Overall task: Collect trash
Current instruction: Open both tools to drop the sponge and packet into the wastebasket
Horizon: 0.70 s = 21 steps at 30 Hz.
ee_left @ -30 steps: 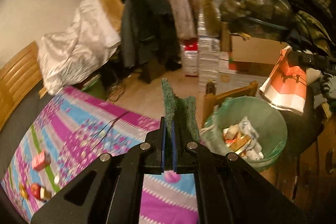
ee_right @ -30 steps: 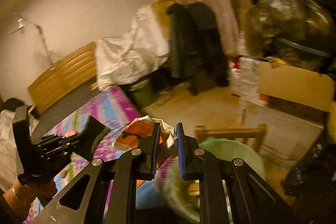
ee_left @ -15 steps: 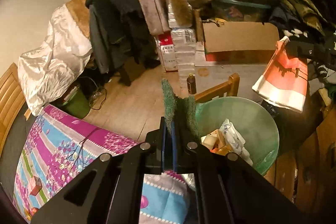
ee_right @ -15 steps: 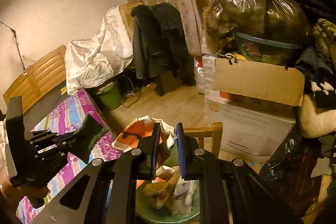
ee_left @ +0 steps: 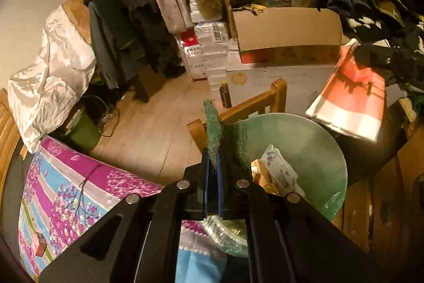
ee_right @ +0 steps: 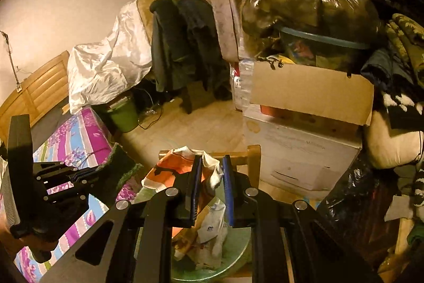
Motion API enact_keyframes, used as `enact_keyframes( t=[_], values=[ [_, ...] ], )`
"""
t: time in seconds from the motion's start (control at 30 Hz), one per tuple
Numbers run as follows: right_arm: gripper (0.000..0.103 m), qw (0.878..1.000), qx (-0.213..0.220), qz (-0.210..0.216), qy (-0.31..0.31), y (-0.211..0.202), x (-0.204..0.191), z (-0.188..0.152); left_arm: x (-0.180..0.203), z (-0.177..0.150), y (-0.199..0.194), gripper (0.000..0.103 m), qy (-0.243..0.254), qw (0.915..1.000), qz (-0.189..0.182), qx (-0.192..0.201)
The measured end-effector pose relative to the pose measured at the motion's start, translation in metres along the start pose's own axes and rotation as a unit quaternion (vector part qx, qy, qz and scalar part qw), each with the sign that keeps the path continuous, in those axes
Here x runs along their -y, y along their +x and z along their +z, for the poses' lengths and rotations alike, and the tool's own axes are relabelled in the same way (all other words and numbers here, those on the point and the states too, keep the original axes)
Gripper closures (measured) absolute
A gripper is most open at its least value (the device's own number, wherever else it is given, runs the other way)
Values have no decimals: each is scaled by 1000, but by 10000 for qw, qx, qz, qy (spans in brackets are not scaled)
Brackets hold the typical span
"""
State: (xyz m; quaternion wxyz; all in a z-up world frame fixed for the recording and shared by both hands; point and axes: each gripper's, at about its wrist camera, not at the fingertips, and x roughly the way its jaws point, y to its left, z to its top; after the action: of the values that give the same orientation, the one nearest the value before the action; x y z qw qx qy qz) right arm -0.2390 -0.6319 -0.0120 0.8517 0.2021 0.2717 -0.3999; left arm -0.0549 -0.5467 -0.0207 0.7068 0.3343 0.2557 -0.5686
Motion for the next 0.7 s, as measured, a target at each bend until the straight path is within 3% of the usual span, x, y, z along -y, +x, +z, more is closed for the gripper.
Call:
enact_keyframes(
  t=[0.07, 0.13, 0.17, 0.7],
  values=[
    [82, 9999, -122, 61, -78, 10, -2, -3, 2, 2, 7, 95, -45, 9998, -183, -104],
    [51, 9998, -124, -141, -84, 17, -1, -7, 5, 3, 18, 63, -135, 9995, -86, -260],
    [51, 9998, -114, -126, -78, 19, 0, -9, 6, 3, 21, 50, -160, 9996, 8, -230],
    [54, 9997, -117, -150, -163, 25, -9, -19, -16, -16, 17, 50, -454, 9981, 379, -164]
  ],
)
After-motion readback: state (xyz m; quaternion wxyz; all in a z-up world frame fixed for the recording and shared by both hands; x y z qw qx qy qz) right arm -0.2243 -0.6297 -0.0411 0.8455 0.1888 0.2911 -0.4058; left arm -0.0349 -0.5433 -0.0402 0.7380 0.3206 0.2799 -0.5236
